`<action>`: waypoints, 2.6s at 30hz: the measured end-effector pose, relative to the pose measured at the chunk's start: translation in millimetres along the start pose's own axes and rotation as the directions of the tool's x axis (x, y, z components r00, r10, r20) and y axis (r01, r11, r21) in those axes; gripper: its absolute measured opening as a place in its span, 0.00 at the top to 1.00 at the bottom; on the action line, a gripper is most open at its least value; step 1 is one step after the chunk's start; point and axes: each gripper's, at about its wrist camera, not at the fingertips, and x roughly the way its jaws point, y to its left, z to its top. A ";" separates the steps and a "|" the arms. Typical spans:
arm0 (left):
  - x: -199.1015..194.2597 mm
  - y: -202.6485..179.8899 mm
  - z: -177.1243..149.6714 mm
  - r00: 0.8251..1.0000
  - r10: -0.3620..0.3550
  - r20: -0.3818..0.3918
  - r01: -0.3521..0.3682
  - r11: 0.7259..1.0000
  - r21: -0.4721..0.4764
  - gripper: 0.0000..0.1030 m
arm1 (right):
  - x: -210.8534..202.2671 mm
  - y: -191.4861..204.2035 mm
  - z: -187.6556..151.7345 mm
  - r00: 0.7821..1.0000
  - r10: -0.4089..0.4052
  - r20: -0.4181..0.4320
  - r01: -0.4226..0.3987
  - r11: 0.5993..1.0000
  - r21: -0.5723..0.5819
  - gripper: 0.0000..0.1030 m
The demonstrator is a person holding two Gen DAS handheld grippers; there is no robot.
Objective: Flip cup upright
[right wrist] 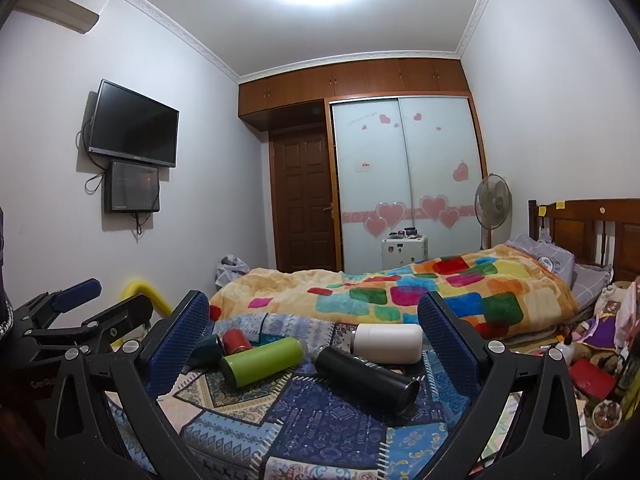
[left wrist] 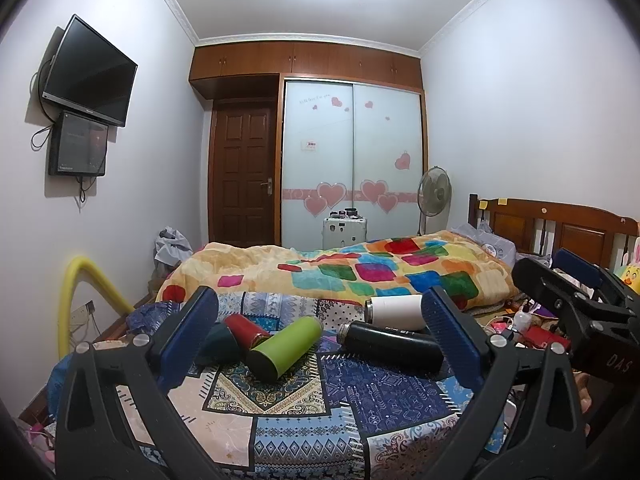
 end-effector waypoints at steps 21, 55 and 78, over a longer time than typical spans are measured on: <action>3.6 -2.3 -1.9 1.000 0.005 0.003 -0.005 1.000 0.000 0.00 | -1.3 0.2 1.7 1.000 0.003 -0.003 -0.003 1.000 -0.003 0.00; 4.6 -3.5 -3.1 1.000 -0.001 -0.001 0.001 1.000 -0.004 0.00 | -0.4 2.5 -1.7 1.000 0.006 -0.014 -0.006 1.000 -0.008 0.00; 110.4 13.6 -41.0 0.981 -0.039 -0.192 0.031 0.999 -0.042 0.00 | 114.6 -45.9 -39.3 0.947 0.010 -0.321 -0.068 0.983 -0.169 0.00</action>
